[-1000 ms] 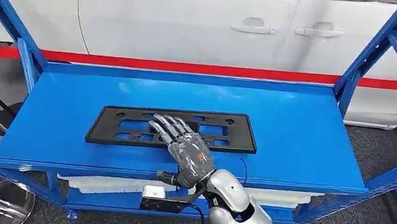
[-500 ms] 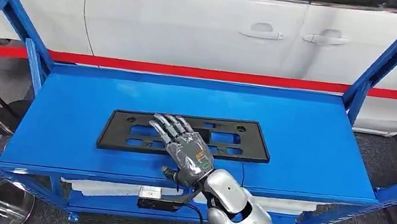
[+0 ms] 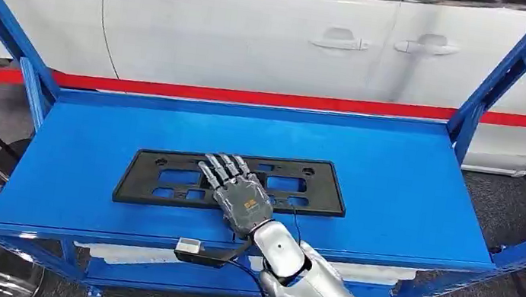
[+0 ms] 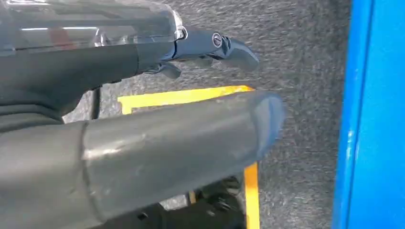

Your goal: Take the parts from the cabinet and place them on the table.

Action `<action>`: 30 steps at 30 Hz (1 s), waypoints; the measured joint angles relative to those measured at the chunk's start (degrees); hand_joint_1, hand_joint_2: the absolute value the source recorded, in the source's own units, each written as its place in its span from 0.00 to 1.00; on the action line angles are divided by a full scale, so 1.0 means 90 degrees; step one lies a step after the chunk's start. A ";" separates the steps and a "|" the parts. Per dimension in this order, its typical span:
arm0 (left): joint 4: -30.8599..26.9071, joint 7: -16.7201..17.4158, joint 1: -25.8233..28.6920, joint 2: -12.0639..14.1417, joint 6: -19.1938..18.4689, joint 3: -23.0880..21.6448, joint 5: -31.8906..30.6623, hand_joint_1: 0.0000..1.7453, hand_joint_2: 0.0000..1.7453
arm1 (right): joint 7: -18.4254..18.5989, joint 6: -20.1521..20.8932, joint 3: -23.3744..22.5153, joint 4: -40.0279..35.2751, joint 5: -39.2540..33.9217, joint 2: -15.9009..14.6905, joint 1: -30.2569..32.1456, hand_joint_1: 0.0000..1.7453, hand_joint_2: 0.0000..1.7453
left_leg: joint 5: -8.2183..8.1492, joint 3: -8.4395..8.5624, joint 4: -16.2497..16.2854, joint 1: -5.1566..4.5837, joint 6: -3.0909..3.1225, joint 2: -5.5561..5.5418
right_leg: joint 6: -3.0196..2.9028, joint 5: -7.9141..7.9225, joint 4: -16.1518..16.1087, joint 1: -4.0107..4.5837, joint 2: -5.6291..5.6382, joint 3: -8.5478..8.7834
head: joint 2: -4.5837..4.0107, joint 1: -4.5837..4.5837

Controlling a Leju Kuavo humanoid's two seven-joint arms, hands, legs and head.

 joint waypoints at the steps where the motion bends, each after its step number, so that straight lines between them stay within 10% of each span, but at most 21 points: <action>1: 0.0000 0.0000 -0.0007 0.0000 -0.0002 -0.0009 -0.0012 0.00 0.00 | 0.0002 0.0024 0.0000 0.0160 0.0081 0.0036 -0.0020 0.00 1.00 | -0.0089 0.0052 -0.0044 -0.0049 0.0009 -0.0017 | 0.0031 -0.0002 -0.0011 0.0037 0.0005 -0.0023 | 0.0000 0.0002; 6: 0.0002 -0.0010 -0.0011 0.0024 -0.0019 -0.0063 -0.0078 0.00 0.00 | 0.0085 0.0056 0.0002 0.0752 0.0308 0.0216 -0.0186 0.00 1.00 | -0.0006 0.0089 -0.0152 -0.0020 0.0224 -0.0012 | 0.0174 -0.0087 0.0088 0.0026 0.0003 -0.0048 | 0.0000 0.0002; 9: 0.0000 -0.0031 -0.0033 0.0024 -0.0022 -0.0070 -0.0109 0.00 0.00 | 0.0119 0.0031 0.0002 0.1009 0.0354 0.0262 -0.0239 0.00 1.00 | -0.0010 0.0093 -0.0155 -0.0037 0.0316 0.0001 | 0.0214 -0.0787 0.1433 0.0034 -0.0003 -0.0681 | 0.0000 0.0002; 11: 0.0000 -0.0032 -0.0024 0.0029 -0.0022 -0.0070 -0.0121 0.00 0.00 | 0.0208 -0.0034 0.0002 0.1186 0.0388 0.0298 -0.0273 0.00 1.00 | -0.0015 0.0104 -0.0154 -0.0047 0.0323 0.0012 | 0.0214 -0.0917 0.2089 0.0033 -0.0004 -0.1020 | 0.0000 0.0002; 13: 0.0002 -0.0034 -0.0035 0.0032 -0.0022 -0.0070 -0.0143 0.00 0.00 | 0.0299 -0.0117 0.0002 0.1301 0.0444 0.0342 -0.0318 0.13 1.00 | -0.0025 0.0136 -0.0154 -0.0054 0.0330 0.0007 | 0.0172 -0.0504 0.1569 0.0035 -0.0005 -0.0776 | 0.0000 0.0002; 14: 0.0000 -0.0034 -0.0040 0.0032 -0.0024 -0.0070 -0.0172 0.00 0.00 | 0.0441 -0.0160 0.0000 0.1386 0.0538 0.0369 -0.0362 0.94 1.00 | -0.0031 0.0157 -0.0154 -0.0065 0.0328 0.0002 | 0.0127 -0.0206 0.0984 0.0044 -0.0005 -0.0480 | 0.0000 0.0002; 16: 0.0000 -0.0034 -0.0057 0.0032 -0.0041 -0.0070 -0.0211 0.00 0.00 | 0.0817 -0.0187 -0.0019 0.1591 0.0775 0.0396 -0.0464 0.98 1.00 | -0.0053 0.0163 -0.0132 -0.0121 0.0295 -0.0012 | 0.0016 0.0029 0.0046 0.0105 -0.0008 -0.0038 | 0.0000 0.0002; 21: 0.0002 -0.0046 -0.0080 0.0090 -0.0153 -0.0073 -0.0272 0.00 0.00 | 0.1380 -0.0229 -0.0259 0.2167 0.1029 0.0405 -0.0632 1.00 1.00 | -0.0110 0.0109 -0.0067 -0.0080 0.0130 -0.0011 | -0.0023 0.0107 -0.0083 0.0032 -0.0038 -0.0009 | 0.0000 0.0000; 26: 0.0000 -0.0369 -0.0066 0.0129 -0.0445 -0.0073 -0.0323 0.00 0.00 | 0.1428 -0.0318 -0.0510 0.2503 0.1153 0.0342 -0.0645 1.00 1.00 | -0.1071 -0.0747 0.1914 -0.0050 -0.0006 -0.0006 | -0.0068 0.0128 -0.0083 0.0036 -0.0051 -0.0051 | 0.0000 -0.0002; 28: 0.0000 -0.0452 -0.0075 0.0134 -0.0488 -0.0070 -0.0323 0.00 0.00 | 0.1423 -0.0306 -0.0588 0.2554 0.1190 0.0330 -0.0647 1.00 1.00 | -0.0709 -0.0524 0.1484 -0.0014 -0.0028 0.0000 | -0.0054 0.0119 -0.0054 0.0019 -0.0051 -0.0046 | 0.0000 -0.0002; 30: 0.0000 -0.0481 -0.0088 0.0138 -0.0491 -0.0073 -0.0325 0.00 0.00 | 0.1428 -0.0309 -0.0675 0.2583 0.1206 0.0320 -0.0654 1.00 1.00 | -0.0159 0.0063 0.0324 0.0019 -0.0046 0.0005 | -0.0004 0.0089 0.0000 -0.0010 -0.0044 -0.0045 | 0.0000 -0.0002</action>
